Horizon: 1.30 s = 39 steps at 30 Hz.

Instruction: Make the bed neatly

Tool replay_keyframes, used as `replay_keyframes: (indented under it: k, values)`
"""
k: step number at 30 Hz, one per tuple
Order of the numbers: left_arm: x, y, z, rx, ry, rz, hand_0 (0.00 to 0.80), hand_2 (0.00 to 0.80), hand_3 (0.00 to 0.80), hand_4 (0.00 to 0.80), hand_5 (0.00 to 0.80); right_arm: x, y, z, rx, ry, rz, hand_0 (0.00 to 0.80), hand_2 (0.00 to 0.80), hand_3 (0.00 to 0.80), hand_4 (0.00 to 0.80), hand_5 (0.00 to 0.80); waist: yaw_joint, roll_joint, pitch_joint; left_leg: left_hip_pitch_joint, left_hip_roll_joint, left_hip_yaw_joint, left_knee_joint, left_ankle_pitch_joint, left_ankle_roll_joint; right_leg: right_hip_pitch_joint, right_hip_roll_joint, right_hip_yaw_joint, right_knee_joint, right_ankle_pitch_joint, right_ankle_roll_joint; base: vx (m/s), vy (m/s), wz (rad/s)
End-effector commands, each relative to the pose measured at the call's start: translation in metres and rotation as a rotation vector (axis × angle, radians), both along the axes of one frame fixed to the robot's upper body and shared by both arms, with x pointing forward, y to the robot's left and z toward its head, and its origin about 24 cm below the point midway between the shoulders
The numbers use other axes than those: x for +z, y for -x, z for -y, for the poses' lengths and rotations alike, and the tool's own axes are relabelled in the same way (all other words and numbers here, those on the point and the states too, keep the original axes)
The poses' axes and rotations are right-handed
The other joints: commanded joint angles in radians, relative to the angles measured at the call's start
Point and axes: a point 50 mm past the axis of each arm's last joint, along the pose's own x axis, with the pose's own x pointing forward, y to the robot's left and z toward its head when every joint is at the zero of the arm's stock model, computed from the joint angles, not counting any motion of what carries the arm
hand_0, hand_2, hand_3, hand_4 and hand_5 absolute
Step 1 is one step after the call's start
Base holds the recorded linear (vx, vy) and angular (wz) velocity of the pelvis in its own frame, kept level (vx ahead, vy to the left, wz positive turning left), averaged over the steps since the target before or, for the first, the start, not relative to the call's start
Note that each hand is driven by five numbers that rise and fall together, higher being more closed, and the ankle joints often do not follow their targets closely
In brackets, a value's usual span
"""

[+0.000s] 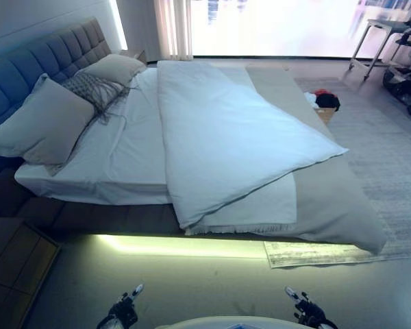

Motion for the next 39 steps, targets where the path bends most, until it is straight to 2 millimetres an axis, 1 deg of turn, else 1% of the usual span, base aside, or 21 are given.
replay_keyframes:
  k: [1, 3, 5, 9, 11, 13, 16, 18, 22, 25, 29, 34, 37, 38, 39]
  values:
    - [0.0, -0.004, -0.004, -0.009, -0.015, -0.039, 0.0, 0.0, 0.0, 0.0, 0.0, -0.002, -0.008, -0.002, -0.116, 0.011, -0.034, 0.0, 0.0, 0.0, 0.0, 0.0, -0.01, -0.031, 0.024, -0.003, -0.073, -0.008, 0.005, -0.044, 0.054, 0.031, -0.048, -0.003, 0.004, -0.012, 0.081, 0.0, 0.0, 0.0]
    - [-0.003, 0.0, 0.004, -0.01, 0.032, -0.054, 0.0, 0.0, 0.0, 0.0, 0.0, -0.003, -0.002, -0.004, -0.13, 0.016, -0.066, 0.0, 0.0, 0.0, 0.0, 0.0, -0.013, -0.026, 0.026, -0.003, -0.074, -0.006, 0.005, -0.044, 0.054, 0.029, -0.049, 0.001, 0.004, -0.011, 0.081, -0.002, 0.037, -0.01]
    - [-0.005, 0.002, 0.012, -0.004, 0.078, -0.054, 0.0, 0.0, 0.0, 0.0, 0.0, -0.005, -0.001, -0.008, -0.122, 0.008, -0.082, 0.0, 0.0, 0.0, 0.0, 0.0, -0.016, -0.022, 0.028, -0.003, -0.075, -0.005, 0.005, -0.044, 0.055, 0.028, -0.05, 0.002, 0.004, -0.01, 0.081, -0.003, 0.018, -0.01]
    - [-0.007, -0.001, 0.023, -0.078, 0.071, -0.084, 0.0, 0.0, 0.0, 0.0, 0.0, -0.006, -0.006, -0.015, -0.133, 0.007, -0.09, 0.0, 0.0, 0.0, 0.0, 0.0, -0.019, -0.019, 0.032, -0.002, -0.076, -0.005, 0.005, -0.045, 0.057, 0.027, -0.049, 0.005, 0.004, -0.008, 0.08, 0.0, 0.0, 0.0]
    - [-0.008, -0.002, 0.026, -0.061, 0.07, -0.099, 0.0, 0.0, 0.0, 0.0, 0.0, -0.005, -0.013, -0.015, -0.135, 0.014, -0.071, 0.0, 0.0, 0.0, 0.0, 0.0, -0.02, -0.021, 0.033, -0.001, -0.076, -0.004, 0.005, -0.046, 0.058, 0.026, -0.049, 0.008, 0.004, -0.007, 0.08, 0.0, 0.0, 0.0]
    - [-0.008, -0.003, 0.026, -0.055, 0.062, -0.108, 0.0, 0.0, 0.0, 0.0, 0.0, -0.004, -0.017, -0.016, -0.122, 0.01, -0.066, 0.0, 0.0, 0.0, 0.0, 0.0, -0.021, -0.022, 0.035, 0.0, -0.075, -0.003, 0.005, -0.047, 0.057, 0.027, -0.048, 0.012, 0.004, -0.007, 0.08, 0.0, 0.0, 0.0]
    - [-0.008, -0.005, 0.028, -0.088, 0.046, -0.126, 0.0, 0.0, 0.0, 0.0, 0.0, -0.005, -0.021, -0.02, -0.041, -0.008, -0.084, 0.0, 0.0, 0.0, 0.0, 0.0, -0.02, -0.024, 0.038, 0.001, -0.072, 0.0, 0.005, -0.047, 0.056, 0.028, -0.047, 0.013, 0.004, -0.007, 0.079, 0.0, -0.012, 0.0]
    - [-0.007, -0.006, 0.027, -0.122, 0.03, -0.143, 0.0, 0.0, 0.0, 0.0, 0.0, -0.004, -0.025, -0.023, 0.007, -0.024, -0.058, 0.0, 0.0, 0.0, 0.0, 0.0, -0.018, -0.026, 0.039, 0.003, -0.07, 0.0, 0.005, -0.047, 0.055, 0.029, -0.047, 0.012, 0.004, -0.006, 0.079, 0.006, -0.049, 0.0]
    - [-0.007, -0.007, 0.024, -0.175, 0.012, -0.167, 0.0, 0.0, 0.0, 0.0, 0.0, -0.003, -0.034, -0.027, 0.02, -0.071, -0.019, 0.0, 0.0, 0.0, 0.0, 0.0, -0.017, -0.031, 0.037, 0.004, -0.068, 0.0, 0.005, -0.047, 0.054, 0.031, -0.044, 0.012, 0.004, -0.007, 0.079, 0.025, -0.057, 0.0]
    - [-0.007, -0.007, 0.025, -0.201, 0.004, -0.181, 0.0, 0.0, 0.0, 0.0, 0.0, -0.003, -0.036, -0.027, 0.032, -0.052, -0.013, 0.0, 0.0, 0.0, 0.0, 0.0, -0.018, -0.03, 0.037, 0.002, -0.065, 0.001, 0.005, -0.045, 0.052, 0.029, -0.041, 0.013, 0.004, -0.008, 0.078, 0.025, -0.046, 0.0]
    - [-0.008, -0.004, 0.028, -0.22, 0.002, -0.203, 0.0, 0.0, 0.0, 0.0, 0.0, -0.004, -0.032, -0.03, 0.01, -0.038, -0.029, 0.0, 0.0, 0.0, 0.0, 0.0, -0.024, -0.029, 0.036, 0.001, -0.06, 0.005, 0.005, -0.042, 0.052, 0.027, -0.036, 0.019, 0.004, -0.009, 0.074, 0.045, -0.057, 0.0]
    - [-0.009, -0.001, 0.03, -0.215, -0.005, -0.217, 0.0, 0.0, 0.0, 0.0, 0.0, -0.009, -0.021, -0.038, 0.009, -0.099, -0.071, 0.0, 0.0, 0.0, 0.0, 0.0, -0.034, -0.029, 0.043, 0.006, -0.055, 0.002, 0.007, -0.034, 0.055, 0.025, -0.016, 0.036, 0.015, -0.017, 0.06, 0.047, -0.087, -0.02]
    - [-0.008, -0.005, 0.028, -0.182, -0.014, -0.2, 0.0, 0.0, 0.0, 0.0, 0.0, -0.01, -0.02, -0.04, 0.036, -0.096, -0.106, 0.0, 0.0, 0.0, 0.0, 0.0, -0.038, -0.036, 0.057, -0.02, -0.044, 0.001, 0.097, -0.047, 0.048, 0.012, -0.014, 0.038, 0.048, -0.027, 0.041, 0.026, -0.104, -0.05]
    - [-0.008, -0.007, 0.027, -0.164, -0.02, -0.188, 0.0, 0.0, 0.0, 0.0, 0.0, -0.009, -0.022, -0.04, 0.057, -0.094, -0.099, 0.0, 0.0, 0.0, 0.0, 0.0, -0.036, -0.045, 0.067, -0.048, -0.038, 0.001, 0.179, -0.061, 0.046, 0.004, -0.019, 0.035, 0.076, -0.034, 0.028, 0.02, -0.131, -0.09]
    - [-0.007, -0.008, 0.026, -0.147, -0.022, -0.18, 0.0, 0.0, 0.0, 0.0, 0.0, -0.008, -0.025, -0.039, 0.074, -0.097, -0.087, 0.0, 0.0, 0.0, 0.0, 0.0, -0.035, -0.055, 0.08, -0.087, -0.028, 0.0, 0.278, -0.053, 0.042, -0.006, -0.022, 0.033, 0.095, -0.039, 0.013, 0.022, -0.139, -0.15]
